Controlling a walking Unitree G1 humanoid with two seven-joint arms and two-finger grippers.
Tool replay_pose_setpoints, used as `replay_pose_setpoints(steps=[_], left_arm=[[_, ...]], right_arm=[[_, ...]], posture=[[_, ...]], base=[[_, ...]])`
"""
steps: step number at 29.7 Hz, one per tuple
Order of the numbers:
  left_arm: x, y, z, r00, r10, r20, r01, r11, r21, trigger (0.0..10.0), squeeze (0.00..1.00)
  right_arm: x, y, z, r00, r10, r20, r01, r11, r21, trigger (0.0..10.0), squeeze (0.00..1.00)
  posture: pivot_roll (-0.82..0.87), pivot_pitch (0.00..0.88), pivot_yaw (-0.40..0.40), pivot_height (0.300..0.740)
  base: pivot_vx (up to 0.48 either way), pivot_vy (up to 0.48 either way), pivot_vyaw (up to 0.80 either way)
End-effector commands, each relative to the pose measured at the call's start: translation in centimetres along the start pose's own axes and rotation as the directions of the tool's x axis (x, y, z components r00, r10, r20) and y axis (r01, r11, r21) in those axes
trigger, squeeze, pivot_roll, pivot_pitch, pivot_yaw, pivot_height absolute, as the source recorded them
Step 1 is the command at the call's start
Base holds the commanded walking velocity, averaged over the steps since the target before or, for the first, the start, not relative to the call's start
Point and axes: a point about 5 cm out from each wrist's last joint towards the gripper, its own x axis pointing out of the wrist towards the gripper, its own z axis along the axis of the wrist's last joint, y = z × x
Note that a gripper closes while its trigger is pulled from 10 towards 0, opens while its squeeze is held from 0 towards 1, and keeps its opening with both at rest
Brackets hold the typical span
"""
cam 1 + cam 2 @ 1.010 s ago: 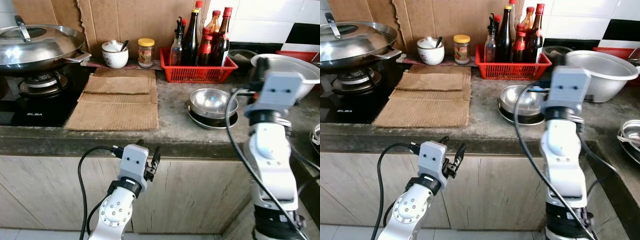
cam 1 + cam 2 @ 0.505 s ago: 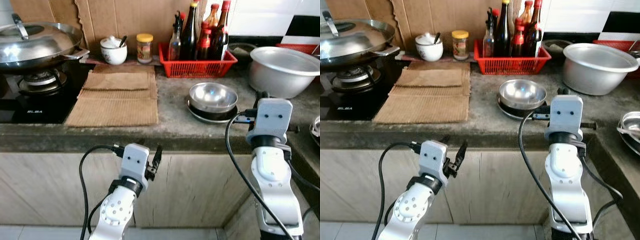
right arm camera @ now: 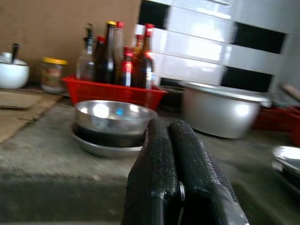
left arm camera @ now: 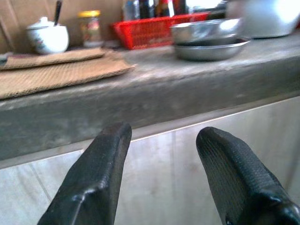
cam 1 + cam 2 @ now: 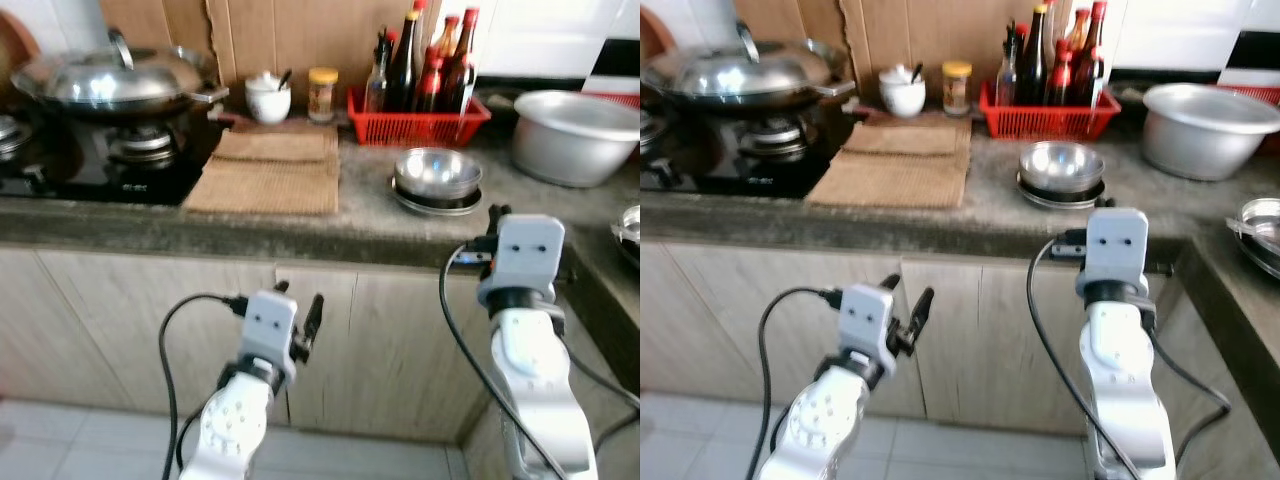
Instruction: Kitchen organization
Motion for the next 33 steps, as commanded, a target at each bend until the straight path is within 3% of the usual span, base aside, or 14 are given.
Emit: replay_pose_setpoints(steps=[1, 11, 17, 33], left_arm=[[0.0, 0.2, 0.1, 1.0, 0.003, 0.004, -0.003, 1.0, 0.006, 10.0, 0.0], [0.0, 0.3, -0.1, 1.0, 0.006, -0.009, -0.006, 1.0, 0.013, 10.0, 0.0], [-0.2, 0.1, -0.3, 1.0, -0.002, -0.018, 0.003, 1.0, 0.008, 10.0, 0.0], [-1.1, -0.5, -1.2, 0.997, -0.034, -0.064, 0.03, 0.998, -0.054, 10.0, 0.0]], right_arm=[[-0.2, 0.4, 0.1, 1.0, 0.023, -0.01, -0.023, 1.0, 0.021, 10.0, 0.0], [-2.0, 2.2, -1.1, 0.986, 0.154, -0.069, -0.147, 0.984, 0.103, 10.0, 0.0], [-2.9, 3.6, -1.5, 0.959, 0.272, -0.078, -0.256, 0.952, 0.165, 10.0, 0.0], [-4.5, 4.8, -2.4, 0.906, 0.412, -0.093, -0.385, 0.896, 0.222, 10.0, 0.0]], posture=[[-0.01, 0.0, -0.048, 0.74], [-0.01, 0.0, -0.042, 0.74], [-0.01, 0.0, -0.046, 0.74], [-0.01, 0.0, -0.045, 0.74]], base=[[-0.334, 0.0, 0.0], [-0.125, 0.0, 0.0], [0.0, 0.0, 0.0], [0.0, 0.0, 0.0]])
